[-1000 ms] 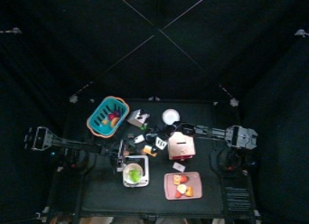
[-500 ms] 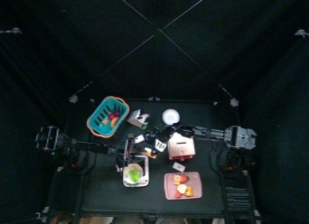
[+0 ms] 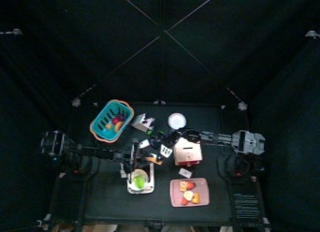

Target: Separate egg

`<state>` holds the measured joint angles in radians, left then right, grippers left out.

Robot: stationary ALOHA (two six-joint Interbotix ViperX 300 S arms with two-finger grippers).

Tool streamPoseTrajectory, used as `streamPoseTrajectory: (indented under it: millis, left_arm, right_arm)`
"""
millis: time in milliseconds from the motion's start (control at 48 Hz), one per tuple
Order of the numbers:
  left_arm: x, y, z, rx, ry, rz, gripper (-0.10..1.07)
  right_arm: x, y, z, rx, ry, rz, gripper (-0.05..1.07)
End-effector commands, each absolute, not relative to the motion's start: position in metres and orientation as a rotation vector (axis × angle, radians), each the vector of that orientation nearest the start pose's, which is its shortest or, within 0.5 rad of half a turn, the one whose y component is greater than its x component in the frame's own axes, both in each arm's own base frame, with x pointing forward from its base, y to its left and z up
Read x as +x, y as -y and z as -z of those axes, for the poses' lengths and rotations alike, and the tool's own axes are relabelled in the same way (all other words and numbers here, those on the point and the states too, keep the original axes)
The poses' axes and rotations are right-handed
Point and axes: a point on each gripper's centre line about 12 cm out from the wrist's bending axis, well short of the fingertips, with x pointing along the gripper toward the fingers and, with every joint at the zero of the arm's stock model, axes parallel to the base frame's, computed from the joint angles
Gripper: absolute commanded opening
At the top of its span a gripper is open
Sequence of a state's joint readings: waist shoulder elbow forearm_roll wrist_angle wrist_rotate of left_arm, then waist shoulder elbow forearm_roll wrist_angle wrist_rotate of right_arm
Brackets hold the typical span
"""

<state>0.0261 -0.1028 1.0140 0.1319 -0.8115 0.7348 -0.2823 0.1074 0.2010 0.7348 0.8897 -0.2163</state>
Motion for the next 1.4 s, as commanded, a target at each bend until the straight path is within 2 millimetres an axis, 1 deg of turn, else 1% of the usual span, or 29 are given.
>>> streamPoseTrajectory:
  millis: [0,104,271,396,521,604,708,896,1021,1104,1229,1375]
  left_arm:
    - [0.335,0.001,-0.193,0.82,-0.032,0.087,0.65]
    - [0.335,0.001,-0.193,0.82,-0.033,0.088,0.6]
    - [0.332,0.002,-0.194,0.82,-0.03,0.088,0.59]
    - [0.329,0.003,-0.196,0.819,-0.022,0.086,0.59]
    - [0.326,0.003,-0.198,0.814,-0.018,0.083,0.59]
    - [0.324,0.002,-0.199,0.807,-0.019,0.077,0.59]
    - [0.324,0.001,-0.199,0.797,-0.022,0.065,0.59]
    - [0.324,0.0,-0.201,0.783,-0.014,0.049,0.59]
    - [0.323,-0.001,-0.202,0.773,-0.003,0.037,0.59]
    - [0.323,-0.004,-0.203,0.746,0.0,0.009,0.58]
    - [0.322,-0.006,-0.203,0.674,-0.013,-0.036,0.58]
    - [0.323,-0.008,-0.212,0.58,0.002,-0.086,0.58]
  right_arm:
    - [0.428,0.059,-0.257,0.688,-0.96,-0.108,0.65]
    - [0.428,0.059,-0.256,0.691,-0.962,-0.106,0.65]
    - [0.425,0.061,-0.25,0.692,-0.973,-0.091,0.67]
    - [0.42,0.063,-0.256,0.676,-0.933,-0.072,0.67]
    - [0.414,0.073,-0.263,0.625,-0.865,-0.014,0.69]
    - [0.407,0.078,-0.267,0.56,-0.834,0.025,0.72]
    - [0.398,0.079,-0.264,0.501,-0.817,0.059,0.78]
    - [0.396,0.079,-0.262,0.492,-0.776,0.084,0.91]
    - [0.393,0.079,-0.264,0.479,-0.767,0.088,0.93]
    - [0.387,0.078,-0.266,0.457,-0.763,0.092,0.93]
    - [0.376,0.081,-0.271,0.371,-0.714,0.124,0.93]
    - [0.364,0.067,-0.262,0.216,-0.631,0.14,0.93]
